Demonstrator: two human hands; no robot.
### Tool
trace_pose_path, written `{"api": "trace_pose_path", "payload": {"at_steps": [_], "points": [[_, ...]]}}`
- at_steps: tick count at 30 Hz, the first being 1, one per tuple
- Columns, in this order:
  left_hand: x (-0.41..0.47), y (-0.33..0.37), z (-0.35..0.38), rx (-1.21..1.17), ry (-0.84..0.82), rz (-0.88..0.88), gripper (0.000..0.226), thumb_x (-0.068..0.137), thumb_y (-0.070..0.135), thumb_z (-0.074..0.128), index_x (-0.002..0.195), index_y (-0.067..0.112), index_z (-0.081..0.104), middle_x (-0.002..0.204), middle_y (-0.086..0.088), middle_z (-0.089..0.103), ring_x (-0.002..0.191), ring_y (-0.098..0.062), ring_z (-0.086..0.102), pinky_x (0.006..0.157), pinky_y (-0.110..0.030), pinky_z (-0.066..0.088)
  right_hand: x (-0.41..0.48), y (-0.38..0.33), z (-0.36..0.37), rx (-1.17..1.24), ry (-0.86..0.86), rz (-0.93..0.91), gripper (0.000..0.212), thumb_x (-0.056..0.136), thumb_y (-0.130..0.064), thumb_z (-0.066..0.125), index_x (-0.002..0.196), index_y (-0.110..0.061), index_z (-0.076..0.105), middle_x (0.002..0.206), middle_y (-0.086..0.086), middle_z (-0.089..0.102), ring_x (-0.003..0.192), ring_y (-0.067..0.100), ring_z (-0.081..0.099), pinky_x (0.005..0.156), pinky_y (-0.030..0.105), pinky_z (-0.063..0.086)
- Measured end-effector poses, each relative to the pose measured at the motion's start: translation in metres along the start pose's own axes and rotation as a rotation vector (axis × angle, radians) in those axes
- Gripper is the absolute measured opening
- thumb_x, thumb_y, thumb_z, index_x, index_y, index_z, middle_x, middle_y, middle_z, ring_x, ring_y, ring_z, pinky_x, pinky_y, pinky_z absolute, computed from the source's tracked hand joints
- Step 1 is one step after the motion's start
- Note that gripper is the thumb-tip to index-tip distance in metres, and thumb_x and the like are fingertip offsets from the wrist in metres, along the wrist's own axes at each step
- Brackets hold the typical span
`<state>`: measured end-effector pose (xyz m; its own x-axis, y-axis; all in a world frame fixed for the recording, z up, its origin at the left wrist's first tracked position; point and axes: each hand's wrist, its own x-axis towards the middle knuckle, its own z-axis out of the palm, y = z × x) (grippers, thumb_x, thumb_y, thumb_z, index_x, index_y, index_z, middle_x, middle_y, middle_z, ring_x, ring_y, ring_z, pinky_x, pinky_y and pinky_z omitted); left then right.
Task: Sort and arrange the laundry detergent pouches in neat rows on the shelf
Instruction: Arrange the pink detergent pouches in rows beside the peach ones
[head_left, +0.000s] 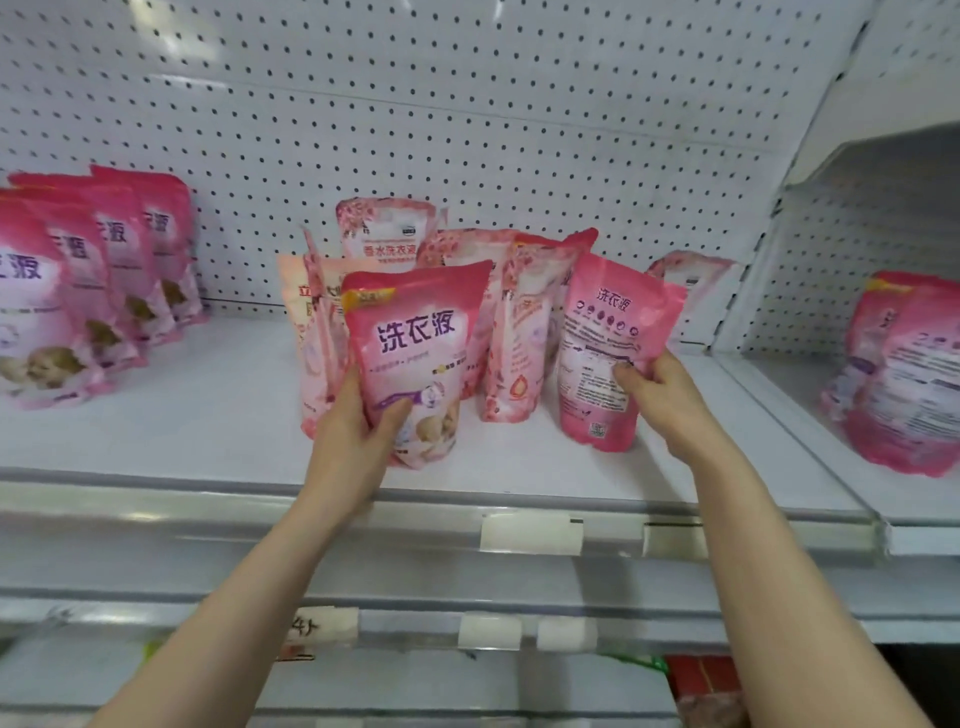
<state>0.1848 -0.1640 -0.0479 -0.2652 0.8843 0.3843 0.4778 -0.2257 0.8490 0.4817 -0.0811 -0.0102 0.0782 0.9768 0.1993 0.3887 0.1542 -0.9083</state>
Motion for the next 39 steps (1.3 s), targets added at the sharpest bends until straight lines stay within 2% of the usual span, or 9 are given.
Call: {"api": "trace_pose_path", "payload": {"at_steps": [7, 10, 13, 17, 21, 28, 32, 36, 39], "points": [[-0.004, 0.012, 0.001, -0.034, -0.037, -0.011, 0.054, 0.084, 0.037, 0.065, 0.133, 0.023, 0.045, 0.125, 0.002, 0.061, 0.109, -0.021, 0.061, 0.092, -0.043, 0.053, -0.039, -0.01, 0.024, -0.386, 0.291, -0.1, 0.035, 0.096, -0.036, 0.055, 0.123, -0.013, 0.053, 0.106, 0.01, 0.069, 0.1, 0.035, 0.063, 0.084, 0.038, 0.047], [-0.004, 0.014, 0.006, -0.03, -0.05, 0.003, 0.049, 0.09, 0.022, 0.065, 0.133, 0.018, 0.044, 0.119, 0.004, 0.06, 0.103, -0.017, 0.061, 0.087, -0.032, 0.051, -0.051, -0.018, 0.041, -0.472, 0.23, -0.157, 0.06, 0.087, -0.058, 0.059, 0.128, -0.016, 0.046, 0.116, 0.007, 0.065, 0.105, 0.029, 0.062, 0.084, 0.035, 0.045], [-0.004, 0.012, 0.006, -0.024, -0.062, 0.014, 0.05, 0.09, 0.02, 0.064, 0.135, 0.018, 0.043, 0.114, 0.008, 0.06, 0.096, -0.011, 0.061, 0.074, -0.016, 0.047, -0.046, -0.021, 0.032, -0.249, 0.128, -0.075, 0.078, 0.077, -0.069, 0.063, 0.136, -0.02, 0.044, 0.128, 0.003, 0.056, 0.109, 0.024, 0.062, 0.094, 0.042, 0.052], [-0.006, 0.015, 0.006, -0.024, -0.051, 0.005, 0.042, 0.091, 0.022, 0.064, 0.127, 0.025, 0.044, 0.112, 0.009, 0.061, 0.094, -0.01, 0.062, 0.069, -0.011, 0.045, -0.025, -0.019, 0.014, -0.102, 0.125, -0.077, 0.069, 0.087, -0.049, 0.067, 0.143, -0.02, 0.041, 0.137, 0.004, 0.052, 0.116, 0.018, 0.054, 0.095, 0.033, 0.046], [-0.006, 0.02, 0.01, -0.055, -0.027, -0.043, 0.047, 0.083, 0.049, 0.062, 0.123, 0.032, 0.045, 0.115, 0.007, 0.065, 0.103, -0.017, 0.065, 0.086, -0.041, 0.056, 0.003, -0.019, 0.03, -0.049, -0.228, 0.046, 0.084, 0.083, -0.042, 0.074, 0.15, -0.02, 0.03, 0.138, 0.007, 0.055, 0.114, 0.021, 0.061, 0.086, 0.032, 0.053], [-0.004, 0.022, 0.01, -0.1, -0.064, -0.085, 0.047, 0.085, 0.048, 0.058, 0.128, 0.035, 0.045, 0.118, 0.011, 0.065, 0.105, -0.014, 0.065, 0.091, -0.048, 0.054, 0.018, -0.015, 0.037, 0.12, -0.337, 0.167, 0.08, 0.055, -0.034, 0.089, 0.124, -0.013, 0.056, 0.112, 0.007, 0.073, 0.095, 0.021, 0.073, 0.078, 0.035, 0.06], [-0.006, 0.025, 0.01, -0.181, -0.036, -0.091, 0.041, 0.092, 0.029, 0.06, 0.131, 0.029, 0.047, 0.115, 0.01, 0.068, 0.102, -0.009, 0.067, 0.092, -0.046, 0.054, 0.01, -0.009, 0.033, 0.201, -0.294, 0.172, 0.086, 0.044, -0.037, 0.092, 0.121, -0.013, 0.06, 0.109, 0.008, 0.074, 0.094, 0.023, 0.074, 0.081, 0.04, 0.06], [-0.012, 0.031, 0.009, -0.266, 0.01, -0.063, 0.043, 0.094, 0.02, 0.06, 0.134, 0.026, 0.047, 0.111, 0.02, 0.065, 0.097, 0.008, 0.064, 0.094, -0.039, 0.053, -0.005, -0.011, 0.03, 0.266, -0.159, 0.086, 0.047, 0.064, -0.017, 0.09, 0.105, -0.018, 0.066, 0.1, 0.004, 0.076, 0.084, 0.018, 0.075, 0.071, 0.034, 0.061], [-0.016, 0.031, 0.002, -0.311, 0.001, -0.048, 0.046, 0.093, 0.022, 0.061, 0.137, 0.027, 0.047, 0.119, 0.015, 0.065, 0.108, -0.003, 0.063, 0.098, -0.043, 0.051, -0.022, -0.018, 0.03, 0.347, -0.04, 0.021, 0.044, 0.067, -0.011, 0.089, 0.104, -0.021, 0.066, 0.101, 0.004, 0.077, 0.088, 0.022, 0.075, 0.077, 0.041, 0.061]]}}
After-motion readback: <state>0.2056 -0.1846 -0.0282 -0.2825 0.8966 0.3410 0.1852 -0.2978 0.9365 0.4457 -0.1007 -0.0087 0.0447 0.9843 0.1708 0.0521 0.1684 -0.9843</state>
